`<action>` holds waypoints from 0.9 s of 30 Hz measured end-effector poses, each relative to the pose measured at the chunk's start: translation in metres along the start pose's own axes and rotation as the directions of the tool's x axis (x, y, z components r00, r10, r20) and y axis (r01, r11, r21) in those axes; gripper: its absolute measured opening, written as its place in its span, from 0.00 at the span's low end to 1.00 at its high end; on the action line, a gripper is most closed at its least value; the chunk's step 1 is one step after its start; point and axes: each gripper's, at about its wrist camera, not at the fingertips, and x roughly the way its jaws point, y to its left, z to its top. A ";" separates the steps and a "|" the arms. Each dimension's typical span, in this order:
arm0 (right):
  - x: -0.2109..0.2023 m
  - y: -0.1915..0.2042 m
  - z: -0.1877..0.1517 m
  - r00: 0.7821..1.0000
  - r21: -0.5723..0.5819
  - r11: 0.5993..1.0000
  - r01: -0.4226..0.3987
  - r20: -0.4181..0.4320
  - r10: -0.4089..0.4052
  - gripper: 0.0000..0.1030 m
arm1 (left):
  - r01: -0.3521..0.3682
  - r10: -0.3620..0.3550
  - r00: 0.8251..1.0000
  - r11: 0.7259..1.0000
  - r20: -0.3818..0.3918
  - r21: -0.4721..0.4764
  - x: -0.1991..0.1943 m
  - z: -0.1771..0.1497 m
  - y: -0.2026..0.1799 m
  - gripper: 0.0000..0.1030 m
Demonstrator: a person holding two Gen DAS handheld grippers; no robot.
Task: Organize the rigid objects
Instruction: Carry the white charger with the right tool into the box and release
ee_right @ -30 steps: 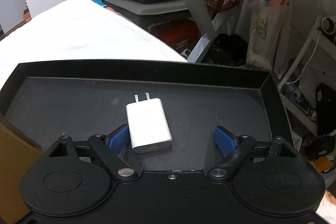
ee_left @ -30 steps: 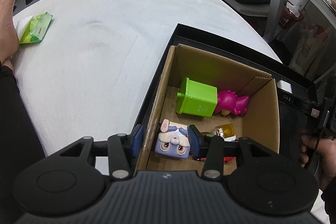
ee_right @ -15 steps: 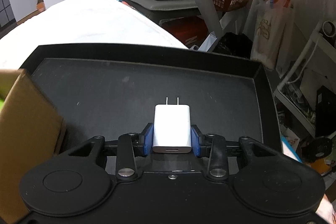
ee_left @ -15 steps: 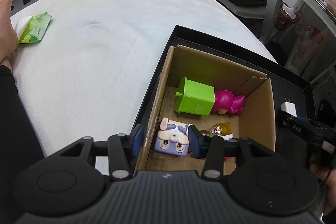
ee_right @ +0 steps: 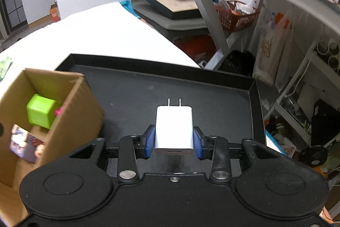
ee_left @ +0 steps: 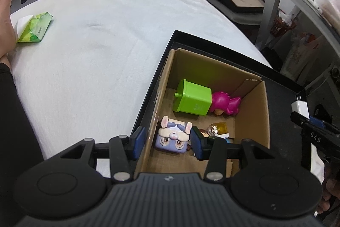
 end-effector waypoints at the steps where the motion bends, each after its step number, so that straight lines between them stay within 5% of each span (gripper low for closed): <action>1: -0.004 0.002 0.002 1.000 -0.001 1.000 -0.001 0.007 0.001 0.35 | 0.003 -0.003 1.000 1.000 0.001 0.003 -0.001 -0.001 0.001 0.43; 21: -0.061 0.064 0.023 0.994 -0.063 0.996 -0.067 0.085 0.072 0.35 | 0.078 -0.079 0.997 0.997 -0.008 -0.017 -0.003 -0.026 0.037 0.43; 27: -0.061 0.087 0.026 0.994 -0.104 0.992 -0.077 0.071 0.084 0.35 | 0.099 -0.098 0.995 0.994 0.006 -0.041 -0.006 -0.027 0.046 0.27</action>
